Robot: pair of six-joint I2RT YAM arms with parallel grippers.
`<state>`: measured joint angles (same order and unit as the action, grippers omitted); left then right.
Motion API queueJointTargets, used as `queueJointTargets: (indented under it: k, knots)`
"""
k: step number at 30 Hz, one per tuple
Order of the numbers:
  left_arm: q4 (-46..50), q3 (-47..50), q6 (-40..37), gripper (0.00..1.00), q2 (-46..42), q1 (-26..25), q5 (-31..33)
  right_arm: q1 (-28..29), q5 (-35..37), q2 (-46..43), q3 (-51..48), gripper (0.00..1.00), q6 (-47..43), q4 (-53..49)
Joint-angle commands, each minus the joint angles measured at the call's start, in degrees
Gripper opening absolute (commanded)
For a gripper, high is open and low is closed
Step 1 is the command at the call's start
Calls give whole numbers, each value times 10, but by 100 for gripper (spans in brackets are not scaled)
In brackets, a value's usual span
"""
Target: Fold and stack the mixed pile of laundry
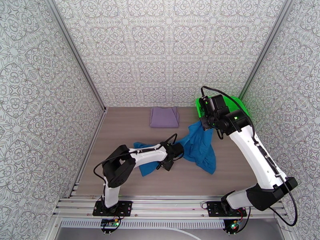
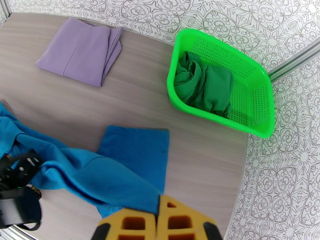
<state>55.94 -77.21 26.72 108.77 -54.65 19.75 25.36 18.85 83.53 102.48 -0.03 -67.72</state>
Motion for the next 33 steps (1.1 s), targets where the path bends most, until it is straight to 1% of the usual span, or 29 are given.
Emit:
queueJointTargets:
  k: [1, 2, 5, 7, 10, 14, 18, 22, 27, 30, 33]
  knots:
    - [55, 21, 19, 81, -73, 10, 13, -9, 7, -1, -3, 0, -6, 15]
    - [64, 33, 22, 80, -86, 15, 6, -11, 6, -2, -2, 0, -7, 15]
    - [61, 83, 34, 76, -125, 34, -51, -29, 4, 0, 2, 0, -15, 15]
    - [38, 118, 43, 75, -148, 37, -90, -49, 4, 3, 12, 0, -18, 16]
    - [3, 152, 52, 75, -170, 33, -121, -74, 14, 16, 33, 0, -26, 18]
    - [-1, 162, 50, 74, -162, 27, -112, -92, 30, 40, 63, 0, -33, 15]
    - [-20, 161, 41, 65, -134, 20, -89, -95, 27, 56, 75, 0, -36, 16]
    - [-34, 145, 21, 60, -99, 7, -75, -95, 21, 62, 73, 0, -37, 16]
    - [-21, 130, 5, 60, -66, -13, -84, -97, 26, 65, 76, 0, -40, 16]
    - [-19, 135, 3, 61, -56, -12, -82, -98, 23, 66, 78, 0, -40, 15]
    - [-34, 143, -3, 61, -50, 1, -84, -98, 20, 64, 73, 0, -40, 16]
